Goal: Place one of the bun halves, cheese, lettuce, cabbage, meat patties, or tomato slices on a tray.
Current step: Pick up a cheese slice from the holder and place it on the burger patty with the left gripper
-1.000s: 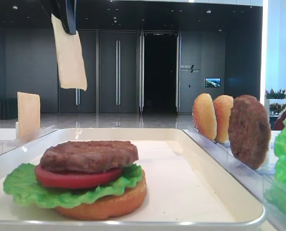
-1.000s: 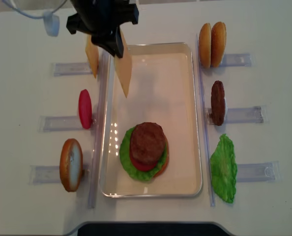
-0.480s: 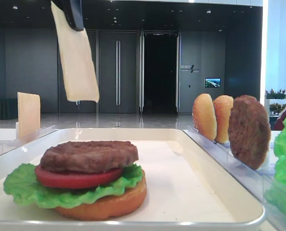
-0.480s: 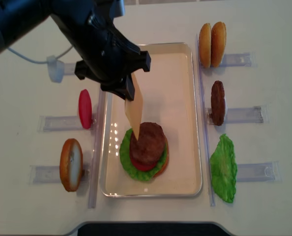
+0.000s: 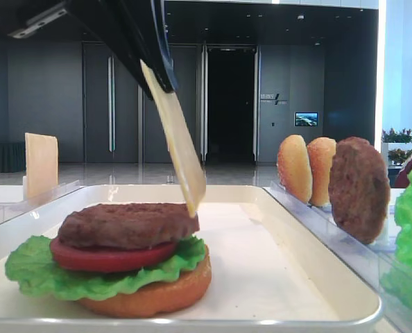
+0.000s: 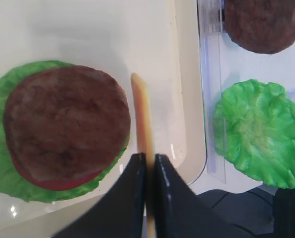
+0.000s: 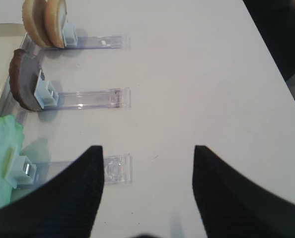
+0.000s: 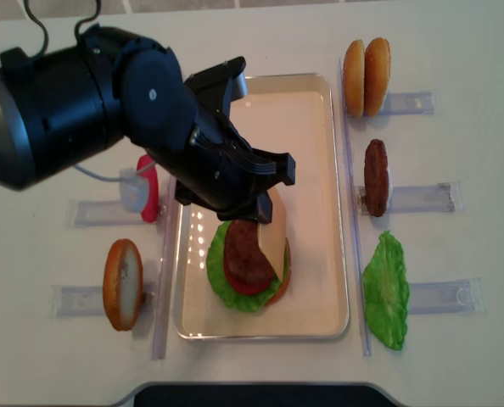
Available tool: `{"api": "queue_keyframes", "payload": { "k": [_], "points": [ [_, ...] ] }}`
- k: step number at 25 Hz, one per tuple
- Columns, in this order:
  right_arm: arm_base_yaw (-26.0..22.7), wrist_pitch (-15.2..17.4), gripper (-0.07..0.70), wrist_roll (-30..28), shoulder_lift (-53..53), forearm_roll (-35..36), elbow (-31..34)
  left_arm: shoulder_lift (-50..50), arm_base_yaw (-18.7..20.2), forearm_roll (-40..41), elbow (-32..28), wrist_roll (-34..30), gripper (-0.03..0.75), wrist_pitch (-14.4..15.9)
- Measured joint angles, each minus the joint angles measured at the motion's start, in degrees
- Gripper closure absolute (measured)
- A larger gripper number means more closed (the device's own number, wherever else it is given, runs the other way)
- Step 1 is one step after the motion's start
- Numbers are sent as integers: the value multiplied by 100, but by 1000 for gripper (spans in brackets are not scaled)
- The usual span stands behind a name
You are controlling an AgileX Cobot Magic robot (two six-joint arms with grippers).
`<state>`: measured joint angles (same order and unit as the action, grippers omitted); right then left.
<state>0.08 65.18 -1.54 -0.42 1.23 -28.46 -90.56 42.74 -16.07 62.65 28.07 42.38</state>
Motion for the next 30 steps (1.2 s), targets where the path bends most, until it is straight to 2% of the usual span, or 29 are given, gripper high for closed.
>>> {"api": "queue_keyframes", "payload": {
  "k": [2, 7, 16, 24, 30],
  "points": [
    [0, 0, 220, 0, 0, 0, 0, 2, 45, -67, -133, 6, 696, -143],
    [0, 0, 220, 0, 0, 0, 0, 2, 52, -73, -254, 6, 696, -247],
    [0, 0, 220, 0, 0, 0, 0, 8, 52, 173, -315, 6, 696, -240],
    [0, 0, 220, 0, 0, 0, 0, 8, 52, 394, -315, 11, 696, 1],
    [0, 0, 220, 0, 0, 0, 0, 13, 52, 759, -315, 255, 696, 218]
  ]
}}
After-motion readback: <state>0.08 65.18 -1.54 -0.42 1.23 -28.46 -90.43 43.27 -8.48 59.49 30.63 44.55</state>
